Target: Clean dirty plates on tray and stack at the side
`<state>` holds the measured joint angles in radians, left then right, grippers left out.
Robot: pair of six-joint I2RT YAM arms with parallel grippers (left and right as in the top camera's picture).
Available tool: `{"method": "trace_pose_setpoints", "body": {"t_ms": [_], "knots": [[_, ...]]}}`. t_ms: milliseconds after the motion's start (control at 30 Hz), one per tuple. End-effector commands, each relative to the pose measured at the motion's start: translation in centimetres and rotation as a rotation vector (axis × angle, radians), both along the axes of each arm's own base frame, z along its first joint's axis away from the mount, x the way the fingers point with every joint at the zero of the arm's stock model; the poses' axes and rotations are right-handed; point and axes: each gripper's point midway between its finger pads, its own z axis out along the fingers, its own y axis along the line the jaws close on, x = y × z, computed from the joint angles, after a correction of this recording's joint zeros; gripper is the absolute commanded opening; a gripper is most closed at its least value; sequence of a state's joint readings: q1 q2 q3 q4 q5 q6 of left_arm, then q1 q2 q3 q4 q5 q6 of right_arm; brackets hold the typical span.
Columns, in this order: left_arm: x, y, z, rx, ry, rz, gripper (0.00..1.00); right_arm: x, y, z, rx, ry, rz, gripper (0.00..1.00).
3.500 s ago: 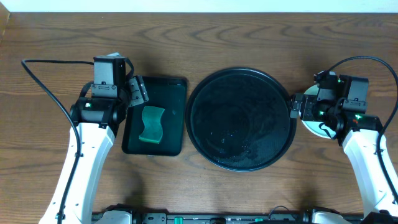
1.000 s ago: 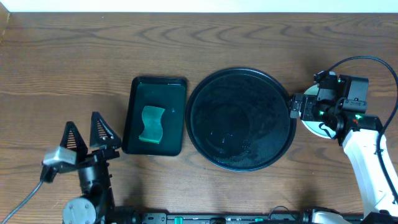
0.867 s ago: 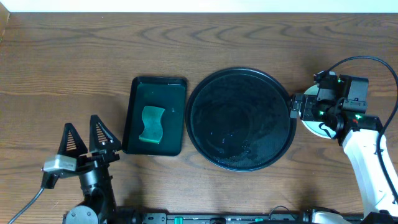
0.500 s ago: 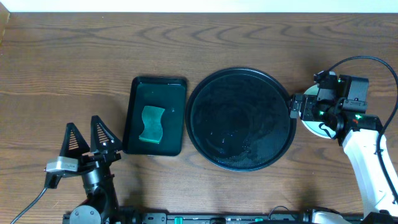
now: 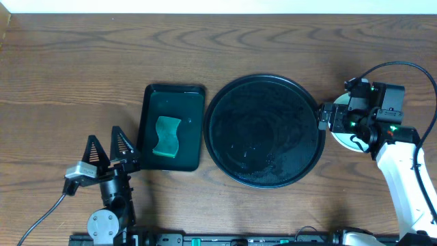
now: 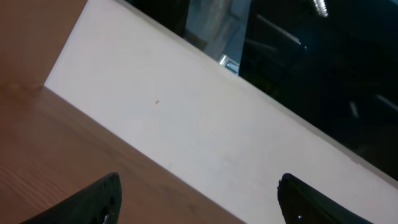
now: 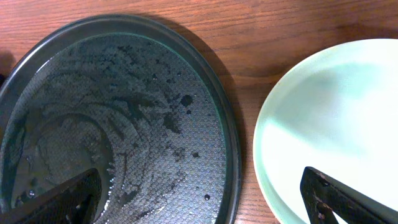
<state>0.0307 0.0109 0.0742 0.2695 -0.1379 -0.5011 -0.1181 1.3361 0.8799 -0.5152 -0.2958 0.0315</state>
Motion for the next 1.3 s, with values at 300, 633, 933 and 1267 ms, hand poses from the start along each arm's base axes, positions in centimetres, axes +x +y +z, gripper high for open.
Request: {"method": "trace_pose_setpoints", "body": {"t_ms": [300, 633, 933, 1267], "knots": [[1.0, -0.2, -4.8, -0.023, 0.123, -0.013, 0.8, 0.3, 0.4, 0.9, -0.009, -0.03, 0.03, 0.99], [1.1, -0.2, -10.1, 0.016, 0.353, -0.006, 0.8, 0.3, 0.4, 0.9, -0.009, -0.03, 0.03, 0.99], [0.9, -0.2, -11.2, 0.191, 0.435, 0.002, 0.8, 0.3, 0.4, 0.9, -0.009, -0.03, 0.03, 0.99], [1.0, -0.4, -11.2, 0.207, 0.439, -0.007, 0.8, 0.3, 0.4, 0.9, -0.009, -0.03, 0.03, 0.99]]}}
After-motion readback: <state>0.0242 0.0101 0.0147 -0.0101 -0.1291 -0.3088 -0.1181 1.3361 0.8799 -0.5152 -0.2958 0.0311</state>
